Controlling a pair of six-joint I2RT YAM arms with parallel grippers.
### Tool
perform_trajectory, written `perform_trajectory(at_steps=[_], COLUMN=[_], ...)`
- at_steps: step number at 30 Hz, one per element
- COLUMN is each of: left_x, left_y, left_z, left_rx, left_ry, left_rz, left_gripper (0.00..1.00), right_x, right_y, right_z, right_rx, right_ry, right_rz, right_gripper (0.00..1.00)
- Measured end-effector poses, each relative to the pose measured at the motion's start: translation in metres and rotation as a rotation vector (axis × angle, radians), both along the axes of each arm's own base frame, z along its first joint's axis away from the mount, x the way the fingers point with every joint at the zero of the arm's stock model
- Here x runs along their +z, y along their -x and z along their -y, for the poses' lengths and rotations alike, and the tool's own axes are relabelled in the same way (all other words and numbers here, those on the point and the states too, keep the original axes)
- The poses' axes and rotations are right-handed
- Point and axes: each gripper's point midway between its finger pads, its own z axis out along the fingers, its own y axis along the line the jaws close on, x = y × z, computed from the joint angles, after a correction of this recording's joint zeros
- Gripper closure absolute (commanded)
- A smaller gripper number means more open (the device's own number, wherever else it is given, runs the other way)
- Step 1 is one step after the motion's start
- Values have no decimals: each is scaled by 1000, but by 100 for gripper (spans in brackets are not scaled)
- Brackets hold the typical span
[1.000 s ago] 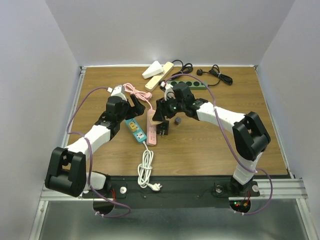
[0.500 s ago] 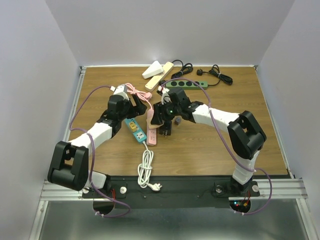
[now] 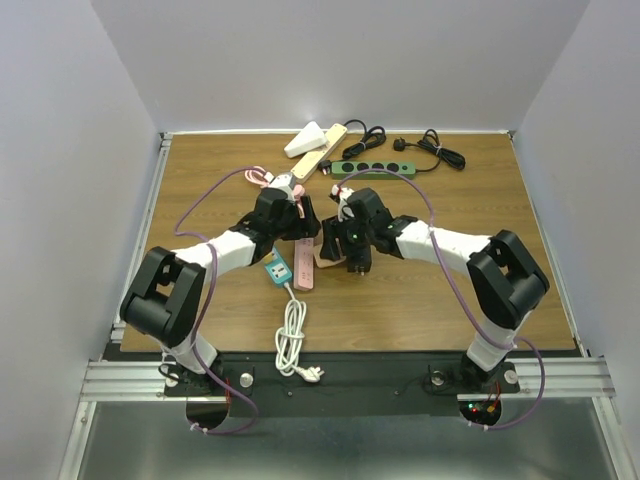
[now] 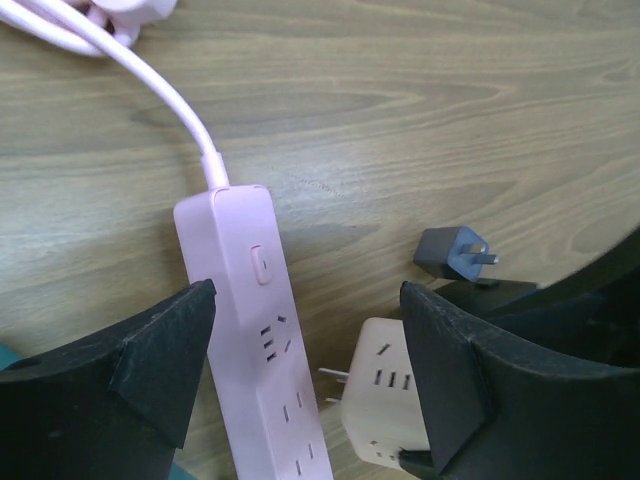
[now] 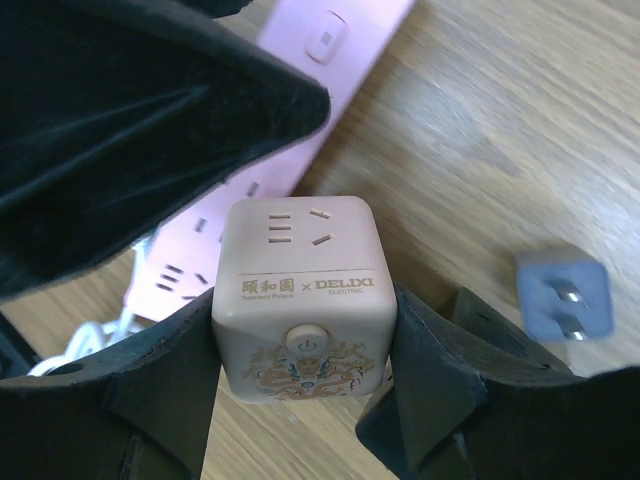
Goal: Insert the plug
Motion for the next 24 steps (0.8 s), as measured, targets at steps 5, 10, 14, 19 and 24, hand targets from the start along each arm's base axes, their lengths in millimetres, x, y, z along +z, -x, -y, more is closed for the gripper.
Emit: perform_trajectory(at_steps=[5,10,14,19,24], left_x=[-27,-48,-51,-47,-47], left_y=[2,4,4,0,0], left_z=[0,-10,-7,11,51], left_rx=[16,56,51,4,-129], left_ry=[-69,-136,-142,-111,-45], left_rz=[-55,-92,-90,-59,-21], left_gripper=[35,47,56,67,70], right_x=[-4,8,22,28,21], right_y=[2,-3,-9,-15,-16], right_z=[12,19,27,42,53], right_rx=[-32,-60,-86,-115,-131], right_ry=[41,49,42,53,108], right_rz=[4,43,74,104,107], right_gripper=[100,100,100,100,100])
